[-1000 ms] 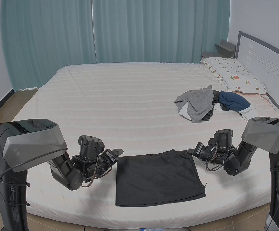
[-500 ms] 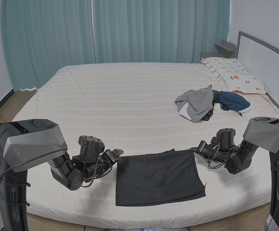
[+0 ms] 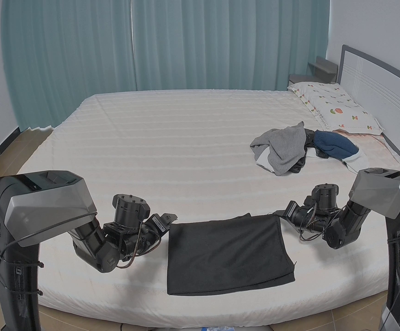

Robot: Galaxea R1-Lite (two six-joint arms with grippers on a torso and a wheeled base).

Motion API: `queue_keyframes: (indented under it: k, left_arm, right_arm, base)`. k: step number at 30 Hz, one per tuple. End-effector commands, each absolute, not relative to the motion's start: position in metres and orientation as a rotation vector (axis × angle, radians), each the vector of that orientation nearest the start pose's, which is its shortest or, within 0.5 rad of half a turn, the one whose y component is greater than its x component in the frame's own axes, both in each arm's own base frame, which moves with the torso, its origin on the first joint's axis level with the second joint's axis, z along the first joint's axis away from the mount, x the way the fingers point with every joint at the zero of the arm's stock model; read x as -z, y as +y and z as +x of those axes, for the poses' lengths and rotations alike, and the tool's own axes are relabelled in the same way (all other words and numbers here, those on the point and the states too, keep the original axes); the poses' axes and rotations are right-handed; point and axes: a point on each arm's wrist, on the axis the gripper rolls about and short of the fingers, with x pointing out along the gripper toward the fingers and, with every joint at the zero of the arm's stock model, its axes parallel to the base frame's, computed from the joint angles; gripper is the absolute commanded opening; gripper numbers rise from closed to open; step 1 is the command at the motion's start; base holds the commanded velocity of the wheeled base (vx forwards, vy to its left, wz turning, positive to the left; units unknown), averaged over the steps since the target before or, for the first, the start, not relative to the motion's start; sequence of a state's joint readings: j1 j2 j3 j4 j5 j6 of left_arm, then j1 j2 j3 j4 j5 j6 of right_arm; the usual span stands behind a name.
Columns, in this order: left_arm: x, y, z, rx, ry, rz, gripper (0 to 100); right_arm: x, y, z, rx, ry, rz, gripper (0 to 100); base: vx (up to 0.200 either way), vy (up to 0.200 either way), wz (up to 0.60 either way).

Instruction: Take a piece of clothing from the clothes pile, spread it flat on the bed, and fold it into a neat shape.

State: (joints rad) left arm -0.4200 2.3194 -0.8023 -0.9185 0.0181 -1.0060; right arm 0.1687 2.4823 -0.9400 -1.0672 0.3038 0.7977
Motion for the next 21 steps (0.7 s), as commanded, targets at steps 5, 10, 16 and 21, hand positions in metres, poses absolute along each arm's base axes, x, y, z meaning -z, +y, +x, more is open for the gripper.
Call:
queue_keyframes:
  k: [5,10,16,21]
  left_arm:
    - [0.0092,-0.1522,0.3416,0.059,0.725,-0.832,100]
    - [0.0092,-0.1522,0.3416,0.058,0.724,-0.830,100]
    - [0.0092,-0.1522,0.3416,0.060,0.725,-0.830,100]
    - [0.0105,-0.1522,0.3415,0.057,0.729,-0.829,100]
  right_arm:
    - [0.0383,0.0712,0.4040,-0.240,0.634,0.803,0]
    - [0.0387,0.0706,0.4043,-0.239,0.633,0.804,0]
    - [0.0418,0.0708,0.4056,-0.238,0.636,0.804,0]
    - [0.0415,0.0714,0.4049,-0.239,0.637,0.805,100]
  base:
    - [0.000,0.000,0.00]
    - [0.000,0.000,0.00]
    - [0.000,0.000,0.00]
    - [0.000,0.000,0.00]
